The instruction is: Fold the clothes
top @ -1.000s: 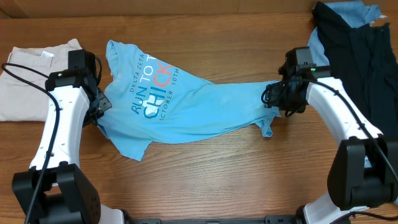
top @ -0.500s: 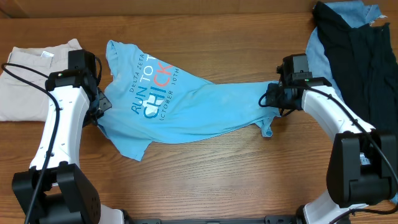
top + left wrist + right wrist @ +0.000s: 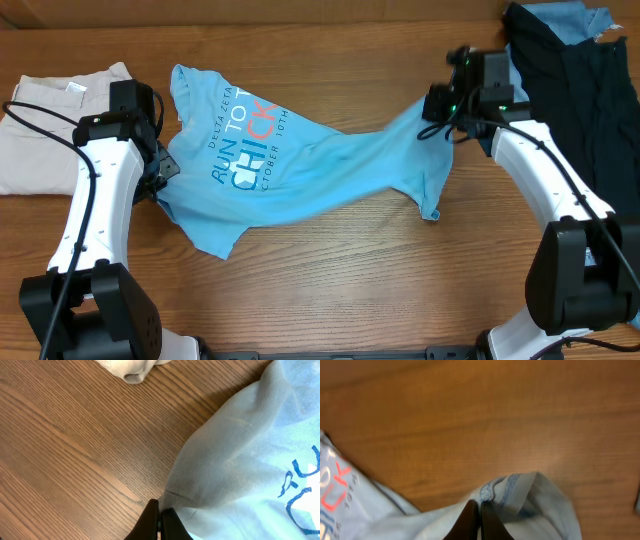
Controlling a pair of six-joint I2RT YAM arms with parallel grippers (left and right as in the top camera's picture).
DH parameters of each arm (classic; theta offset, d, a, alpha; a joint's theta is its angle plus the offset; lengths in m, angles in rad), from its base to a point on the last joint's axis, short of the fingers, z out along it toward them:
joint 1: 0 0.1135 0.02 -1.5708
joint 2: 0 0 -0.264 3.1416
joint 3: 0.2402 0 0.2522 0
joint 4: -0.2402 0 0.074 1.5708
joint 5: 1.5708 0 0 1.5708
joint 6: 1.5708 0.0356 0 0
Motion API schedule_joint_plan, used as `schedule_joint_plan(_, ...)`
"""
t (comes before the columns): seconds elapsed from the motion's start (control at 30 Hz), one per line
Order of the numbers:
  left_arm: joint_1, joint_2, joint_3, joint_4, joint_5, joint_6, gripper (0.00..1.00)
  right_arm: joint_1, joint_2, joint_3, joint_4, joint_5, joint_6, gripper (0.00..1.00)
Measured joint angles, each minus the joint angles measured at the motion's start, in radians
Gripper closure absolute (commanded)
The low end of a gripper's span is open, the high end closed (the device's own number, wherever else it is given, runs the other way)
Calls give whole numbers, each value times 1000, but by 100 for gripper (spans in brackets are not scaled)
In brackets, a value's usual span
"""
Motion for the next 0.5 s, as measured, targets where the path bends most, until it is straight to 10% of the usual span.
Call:
schedule_joint_plan(0.13, 0, 0, 0, 0, 3, 0, 96, 0, 0, 5, -11, 41, 14, 30)
schedule_joint_plan(0.5, 0, 0, 0, 0, 4, 0, 96, 0, 7, 5, -286, 160, 22, 34)
